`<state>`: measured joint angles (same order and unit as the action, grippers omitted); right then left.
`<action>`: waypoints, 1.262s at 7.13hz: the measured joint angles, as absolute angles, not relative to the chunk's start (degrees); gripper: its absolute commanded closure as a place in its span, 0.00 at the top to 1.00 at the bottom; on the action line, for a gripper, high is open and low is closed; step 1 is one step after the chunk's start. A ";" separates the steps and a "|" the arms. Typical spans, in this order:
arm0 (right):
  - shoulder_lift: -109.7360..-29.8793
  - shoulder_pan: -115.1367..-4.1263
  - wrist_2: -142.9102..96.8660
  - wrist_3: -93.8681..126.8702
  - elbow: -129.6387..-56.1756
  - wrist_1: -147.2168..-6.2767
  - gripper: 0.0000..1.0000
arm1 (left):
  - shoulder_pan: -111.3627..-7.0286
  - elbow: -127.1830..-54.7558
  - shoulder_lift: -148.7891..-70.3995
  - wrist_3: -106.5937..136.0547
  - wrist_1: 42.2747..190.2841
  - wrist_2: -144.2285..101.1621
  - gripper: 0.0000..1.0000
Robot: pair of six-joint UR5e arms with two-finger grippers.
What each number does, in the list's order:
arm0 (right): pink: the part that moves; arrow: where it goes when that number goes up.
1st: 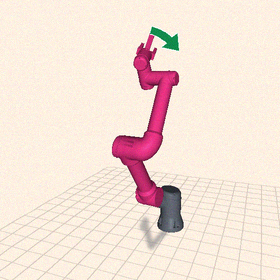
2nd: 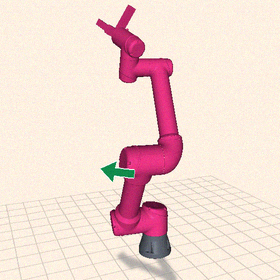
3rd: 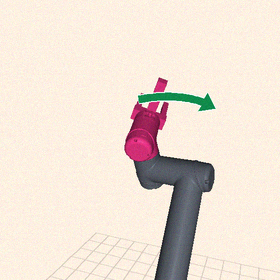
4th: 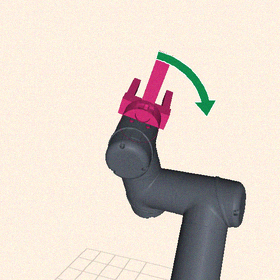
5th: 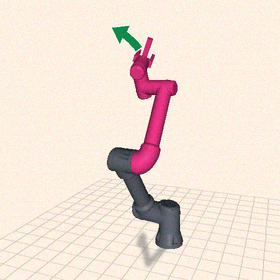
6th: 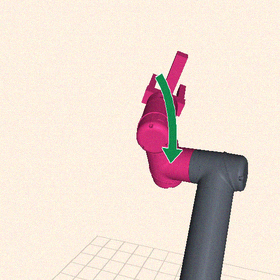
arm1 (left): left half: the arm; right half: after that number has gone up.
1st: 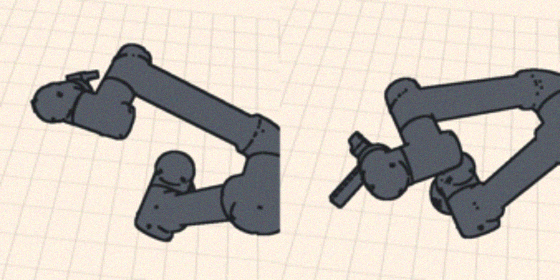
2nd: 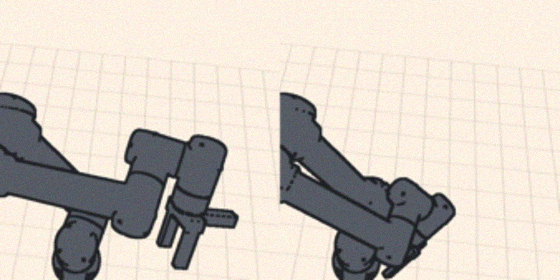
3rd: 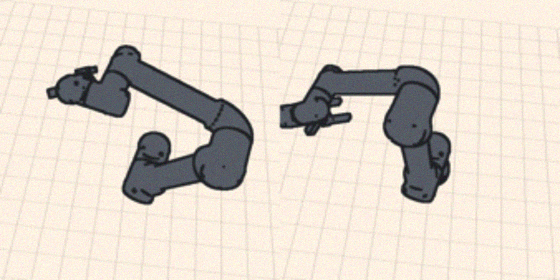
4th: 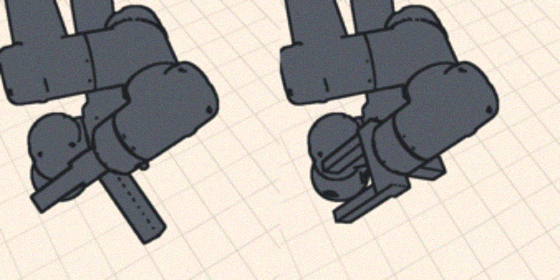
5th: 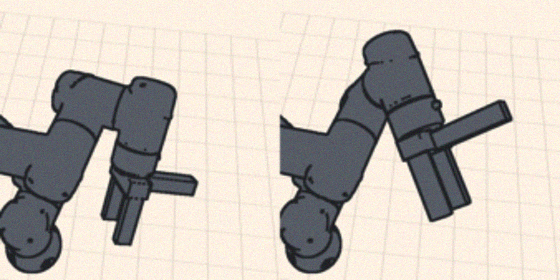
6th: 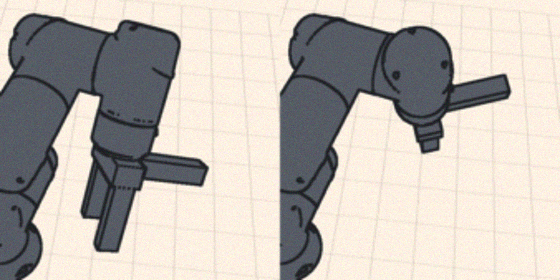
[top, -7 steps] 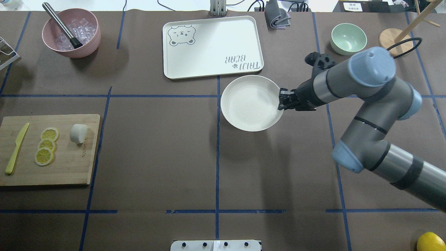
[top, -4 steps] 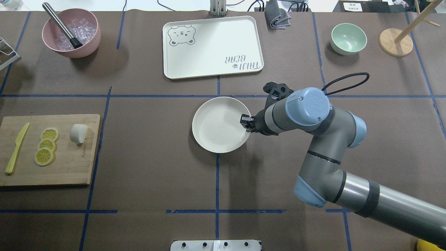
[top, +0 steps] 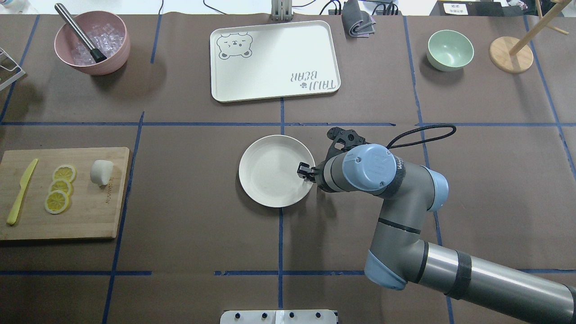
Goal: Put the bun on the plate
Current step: 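Carry the plate with the right gripper to the table center and lower it, then open the right gripper and withdraw the right arm from the plate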
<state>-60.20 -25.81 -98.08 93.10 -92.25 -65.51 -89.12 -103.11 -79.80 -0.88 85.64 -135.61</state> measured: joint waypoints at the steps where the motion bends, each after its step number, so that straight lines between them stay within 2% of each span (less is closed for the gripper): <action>1: -60.18 -27.70 -100.08 91.91 -94.14 -69.87 1.00 | -89.12 -103.08 -79.80 -0.88 85.60 -135.62 1.00; 3: -60.59 -34.31 -108.11 81.12 -100.12 -82.88 1.00 | -89.12 -103.06 -79.81 -0.88 85.47 -135.56 1.00; 5: -63.65 -41.88 -114.45 63.19 -103.08 -91.07 1.00 | -89.12 -103.03 -79.80 -0.88 85.61 -135.47 1.00; 9: -79.16 -61.59 -127.10 30.48 -104.96 -92.18 1.00 | -89.12 -103.09 -79.80 -0.92 85.80 -135.50 1.00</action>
<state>-79.16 -61.59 -127.10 30.48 -104.96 -92.18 -89.12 -103.09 -79.80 -0.92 85.80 -135.50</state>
